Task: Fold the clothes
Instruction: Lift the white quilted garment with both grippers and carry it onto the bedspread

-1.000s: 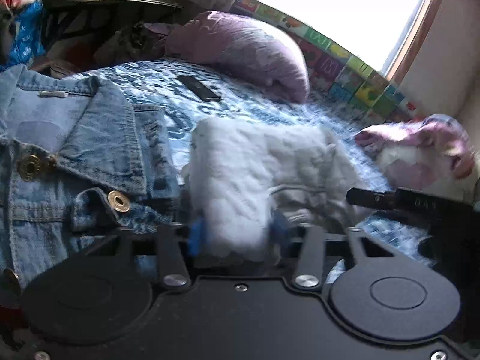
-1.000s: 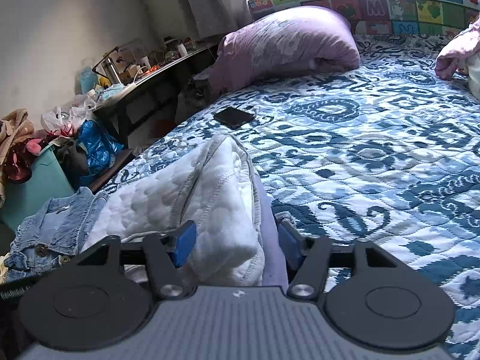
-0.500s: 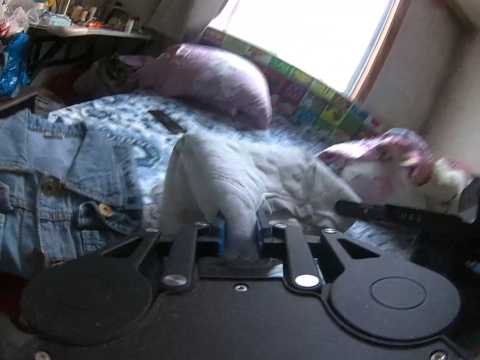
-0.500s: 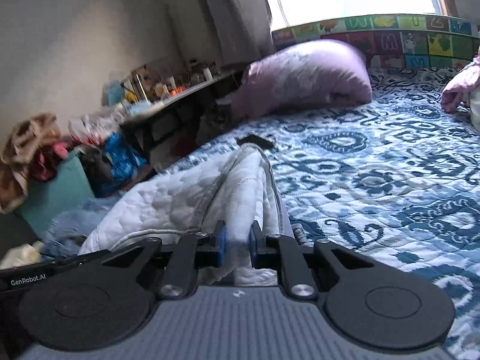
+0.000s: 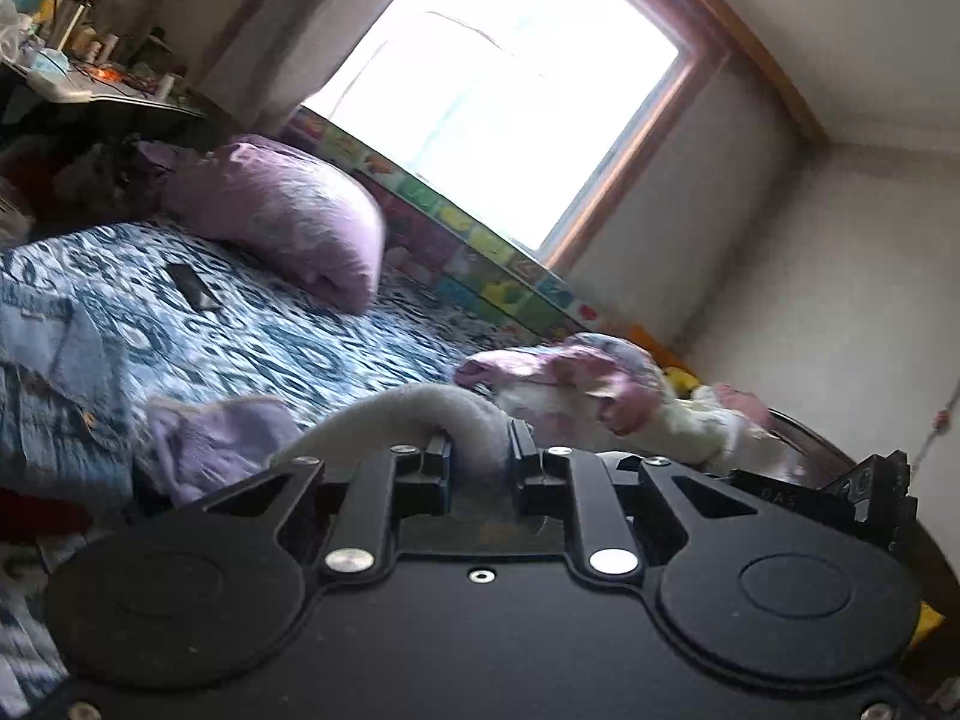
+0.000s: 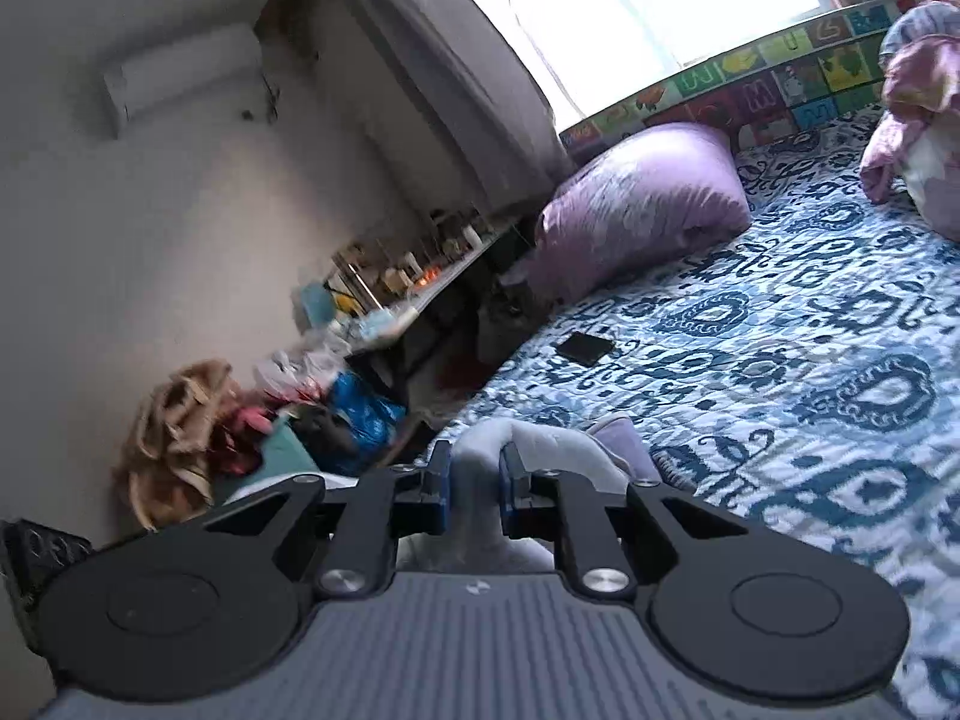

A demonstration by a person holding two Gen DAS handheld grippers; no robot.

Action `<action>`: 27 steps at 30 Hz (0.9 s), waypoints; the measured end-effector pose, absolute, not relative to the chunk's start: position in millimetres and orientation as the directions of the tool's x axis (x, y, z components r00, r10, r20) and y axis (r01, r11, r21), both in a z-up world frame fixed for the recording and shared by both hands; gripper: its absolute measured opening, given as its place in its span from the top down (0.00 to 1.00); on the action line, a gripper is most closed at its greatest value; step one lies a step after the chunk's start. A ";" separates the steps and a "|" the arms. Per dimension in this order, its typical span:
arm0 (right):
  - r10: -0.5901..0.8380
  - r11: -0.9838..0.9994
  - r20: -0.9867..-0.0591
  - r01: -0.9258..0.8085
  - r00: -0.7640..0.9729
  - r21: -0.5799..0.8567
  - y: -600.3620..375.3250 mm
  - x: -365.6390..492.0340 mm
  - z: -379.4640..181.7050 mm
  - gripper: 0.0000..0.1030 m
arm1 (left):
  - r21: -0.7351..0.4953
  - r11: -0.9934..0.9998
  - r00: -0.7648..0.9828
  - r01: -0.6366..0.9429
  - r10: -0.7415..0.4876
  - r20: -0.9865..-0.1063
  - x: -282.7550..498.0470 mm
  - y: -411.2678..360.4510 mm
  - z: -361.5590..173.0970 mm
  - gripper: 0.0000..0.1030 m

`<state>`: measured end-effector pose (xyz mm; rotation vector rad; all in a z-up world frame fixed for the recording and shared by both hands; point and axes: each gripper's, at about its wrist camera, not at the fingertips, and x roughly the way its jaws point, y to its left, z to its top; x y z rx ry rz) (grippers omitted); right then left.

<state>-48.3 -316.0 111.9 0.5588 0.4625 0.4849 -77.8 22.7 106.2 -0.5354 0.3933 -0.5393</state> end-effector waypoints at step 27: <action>0.433 0.731 -0.136 -0.259 0.891 0.631 -417.2 -358.1 122.7 0.84 | -0.616 0.574 0.632 0.539 -0.760 -0.155 -286.9 -60.9 114.1 0.85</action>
